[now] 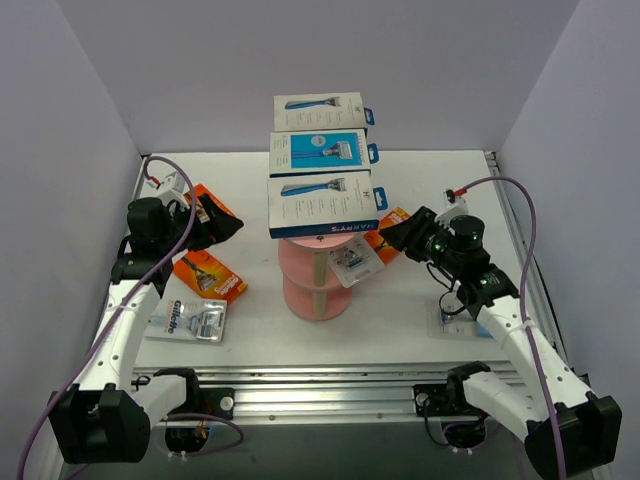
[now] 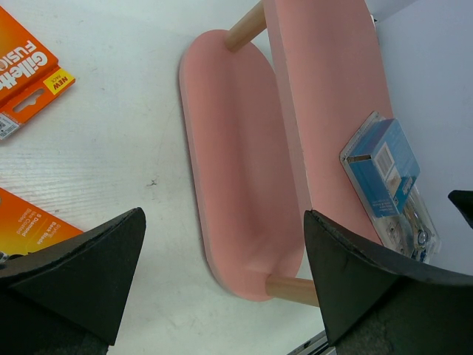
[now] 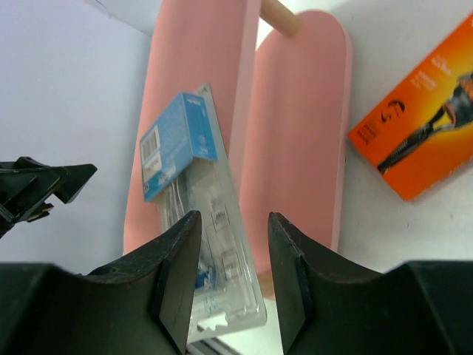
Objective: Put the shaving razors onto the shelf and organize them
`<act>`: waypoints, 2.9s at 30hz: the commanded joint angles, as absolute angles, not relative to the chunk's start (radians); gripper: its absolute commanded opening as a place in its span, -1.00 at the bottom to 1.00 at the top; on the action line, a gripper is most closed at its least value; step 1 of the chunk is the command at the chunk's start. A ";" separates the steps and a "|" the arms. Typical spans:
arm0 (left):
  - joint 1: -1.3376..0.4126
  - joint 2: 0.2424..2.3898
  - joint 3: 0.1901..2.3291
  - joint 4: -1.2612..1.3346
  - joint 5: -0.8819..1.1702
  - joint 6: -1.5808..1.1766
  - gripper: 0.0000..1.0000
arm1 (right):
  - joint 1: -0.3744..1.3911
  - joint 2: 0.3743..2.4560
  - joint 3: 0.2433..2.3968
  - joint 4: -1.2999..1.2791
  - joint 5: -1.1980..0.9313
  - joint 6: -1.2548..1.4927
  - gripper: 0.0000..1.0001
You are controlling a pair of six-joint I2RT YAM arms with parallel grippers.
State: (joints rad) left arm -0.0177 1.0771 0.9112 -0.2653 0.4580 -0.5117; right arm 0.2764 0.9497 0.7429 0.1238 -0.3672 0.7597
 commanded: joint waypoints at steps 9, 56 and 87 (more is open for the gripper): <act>-0.012 1.071 0.923 -0.219 0.477 -0.503 0.94 | 0.279 0.727 0.624 -0.040 -0.359 0.939 -0.24; -0.014 1.074 0.922 -0.227 0.468 -0.495 0.94 | 0.500 0.753 0.453 0.281 -0.307 1.127 -0.59; -0.014 1.078 0.923 -0.227 0.471 -0.495 0.94 | 0.281 1.012 0.685 0.391 -0.608 1.022 -1.00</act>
